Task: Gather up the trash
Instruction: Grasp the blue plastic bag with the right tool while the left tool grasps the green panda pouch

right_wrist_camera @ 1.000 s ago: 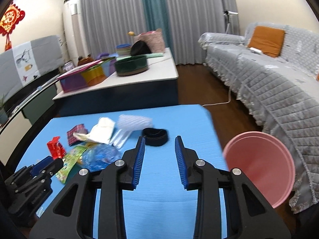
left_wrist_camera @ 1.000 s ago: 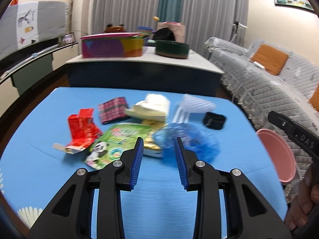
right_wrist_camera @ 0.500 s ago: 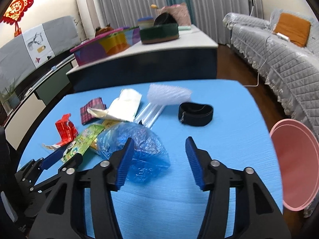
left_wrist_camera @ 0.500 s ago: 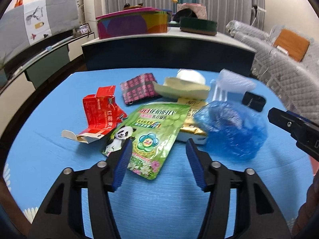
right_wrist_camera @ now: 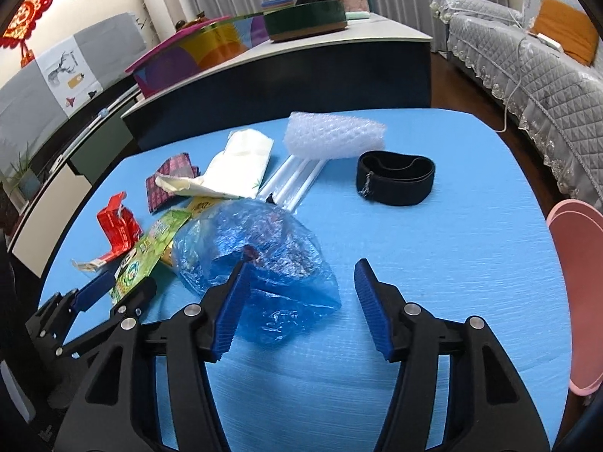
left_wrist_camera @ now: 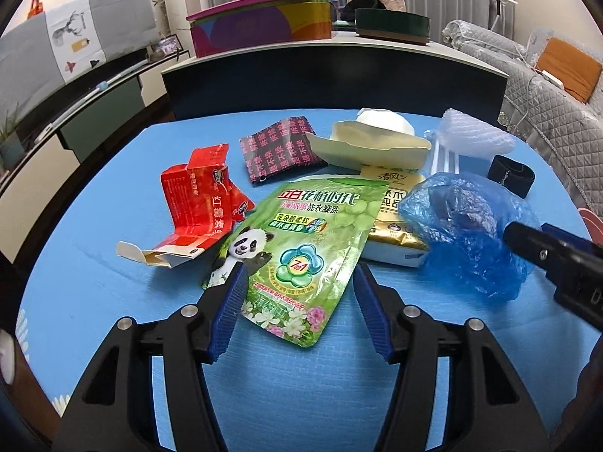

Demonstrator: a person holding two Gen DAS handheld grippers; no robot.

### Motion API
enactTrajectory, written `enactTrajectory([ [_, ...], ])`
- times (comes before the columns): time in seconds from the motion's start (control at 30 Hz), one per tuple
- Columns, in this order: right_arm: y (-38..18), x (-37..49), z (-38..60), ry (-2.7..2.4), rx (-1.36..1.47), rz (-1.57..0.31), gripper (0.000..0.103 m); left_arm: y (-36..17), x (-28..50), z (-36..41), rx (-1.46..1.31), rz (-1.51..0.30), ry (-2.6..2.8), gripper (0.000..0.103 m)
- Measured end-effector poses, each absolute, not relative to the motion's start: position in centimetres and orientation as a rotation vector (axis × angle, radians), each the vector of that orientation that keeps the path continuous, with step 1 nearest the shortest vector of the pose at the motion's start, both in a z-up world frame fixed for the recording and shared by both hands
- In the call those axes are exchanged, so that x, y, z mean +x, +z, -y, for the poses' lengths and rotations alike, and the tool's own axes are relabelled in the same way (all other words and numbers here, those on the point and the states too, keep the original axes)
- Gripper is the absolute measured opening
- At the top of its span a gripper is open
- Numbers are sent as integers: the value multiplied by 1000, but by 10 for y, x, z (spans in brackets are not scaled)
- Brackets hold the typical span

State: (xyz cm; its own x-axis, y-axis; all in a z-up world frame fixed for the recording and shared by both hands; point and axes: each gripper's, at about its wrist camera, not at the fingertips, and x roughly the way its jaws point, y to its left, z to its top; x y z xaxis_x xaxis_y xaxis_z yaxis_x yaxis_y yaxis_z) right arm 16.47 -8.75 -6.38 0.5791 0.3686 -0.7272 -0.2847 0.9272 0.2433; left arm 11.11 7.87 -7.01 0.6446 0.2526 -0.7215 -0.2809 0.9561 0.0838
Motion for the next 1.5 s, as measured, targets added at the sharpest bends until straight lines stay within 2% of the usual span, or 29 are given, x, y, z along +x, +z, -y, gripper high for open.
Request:
enactTrajectory([
  [0.07, -65, 164, 86, 387, 96, -876, 55, -71, 112, -78, -37, -818, 303, 56],
  [0.17, -65, 163, 84, 392, 79, -880, 44, -70, 112, -77, -34, -818, 308, 56],
  [0.23, -65, 162, 85, 394, 76, -879, 33, -71, 114, -76, -27, -819, 309, 54],
  [0.3, -63, 161, 85, 395, 66, -877, 27, -71, 115, -74, -19, -821, 311, 53],
  [0.4, -60, 157, 85, 404, 55, -868, 13, -71, 118, -72, -5, -826, 318, 52],
  [0.53, -51, 151, 88, 409, 45, -839, 3, -71, 119, -66, 29, -825, 328, 43],
  [0.67, -43, 146, 94, 410, 54, -814, 2, -69, 118, -62, 60, -815, 338, 28],
  [1.0, -20, 126, 111, 417, 80, -745, 1, -50, 105, -52, 93, -741, 369, 10],
  [1.5, 7, 98, 140, 376, 90, -648, 1, -6, 80, -53, 18, -624, 348, 0],
])
